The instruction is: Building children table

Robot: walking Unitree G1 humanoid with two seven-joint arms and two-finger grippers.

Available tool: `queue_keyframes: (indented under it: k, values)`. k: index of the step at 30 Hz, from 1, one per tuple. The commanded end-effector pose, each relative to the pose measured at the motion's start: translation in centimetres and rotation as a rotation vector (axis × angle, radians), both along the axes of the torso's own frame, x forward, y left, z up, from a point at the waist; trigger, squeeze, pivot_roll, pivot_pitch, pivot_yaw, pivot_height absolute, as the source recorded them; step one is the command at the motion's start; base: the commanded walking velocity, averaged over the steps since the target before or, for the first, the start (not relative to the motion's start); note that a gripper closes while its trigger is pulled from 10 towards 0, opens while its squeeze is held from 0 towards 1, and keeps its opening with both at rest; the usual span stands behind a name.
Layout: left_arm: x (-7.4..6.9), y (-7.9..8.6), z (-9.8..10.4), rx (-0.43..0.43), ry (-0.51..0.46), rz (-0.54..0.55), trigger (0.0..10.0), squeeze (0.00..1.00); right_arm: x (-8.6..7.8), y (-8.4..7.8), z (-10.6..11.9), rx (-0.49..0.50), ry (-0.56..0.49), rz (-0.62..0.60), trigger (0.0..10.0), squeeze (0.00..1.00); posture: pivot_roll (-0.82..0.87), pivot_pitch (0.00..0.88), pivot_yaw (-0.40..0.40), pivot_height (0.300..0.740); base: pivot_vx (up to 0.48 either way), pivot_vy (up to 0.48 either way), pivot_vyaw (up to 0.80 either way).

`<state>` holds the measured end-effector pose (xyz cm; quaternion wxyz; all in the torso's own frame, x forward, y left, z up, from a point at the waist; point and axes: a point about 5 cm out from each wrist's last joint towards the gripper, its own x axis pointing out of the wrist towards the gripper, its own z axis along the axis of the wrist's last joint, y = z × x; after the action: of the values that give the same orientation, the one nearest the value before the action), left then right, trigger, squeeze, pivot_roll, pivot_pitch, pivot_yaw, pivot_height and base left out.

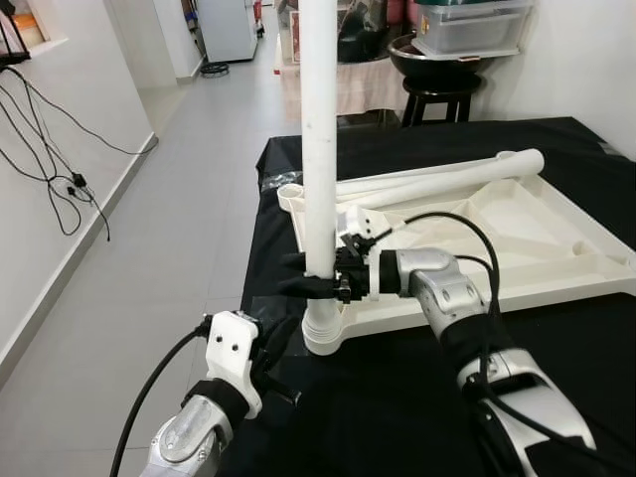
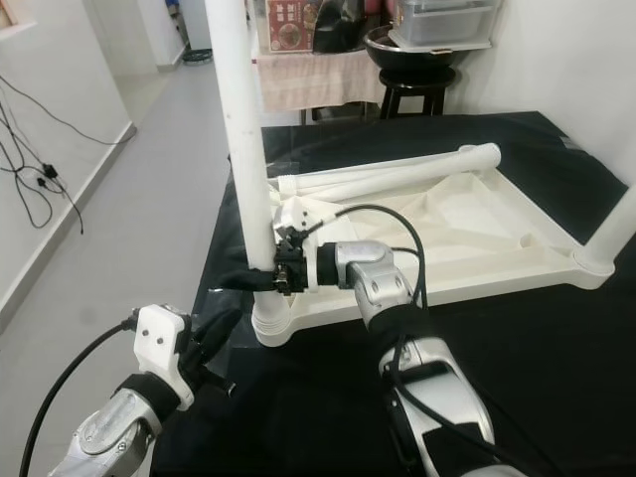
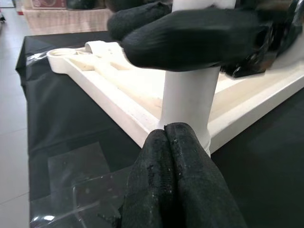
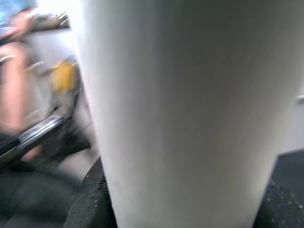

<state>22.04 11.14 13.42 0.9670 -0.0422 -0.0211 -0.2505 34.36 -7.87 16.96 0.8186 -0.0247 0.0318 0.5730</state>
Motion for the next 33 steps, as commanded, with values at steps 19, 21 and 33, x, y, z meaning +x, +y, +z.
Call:
queue_keyframes:
  k: [19, 21, 33]
  values:
    - [0.2, 0.6, -0.1, 0.010, 0.016, 0.014, 10.0, 0.00, -2.6, 1.7, -3.1, -0.027, 0.162, -0.486, 10.0, 1.00, -0.05, 0.061, 0.033, 0.740, 0.000, 0.000, 0.00]
    - [0.2, 0.6, -0.1, 0.010, 0.016, 0.014, 10.0, 0.00, -2.6, 1.7, -3.1, -0.027, 0.162, -0.486, 10.0, 1.00, -0.05, 0.061, 0.033, 0.740, 0.000, 0.000, 0.00]
    - [0.5, 0.2, -0.4, 0.022, 0.017, -0.001, 10.0, 0.00, -0.5, 1.4, 1.8, -0.056, -0.008, 0.227, 10.0, 0.00, -0.03, 0.022, 0.020, 0.740, 0.000, 0.000, 0.00]
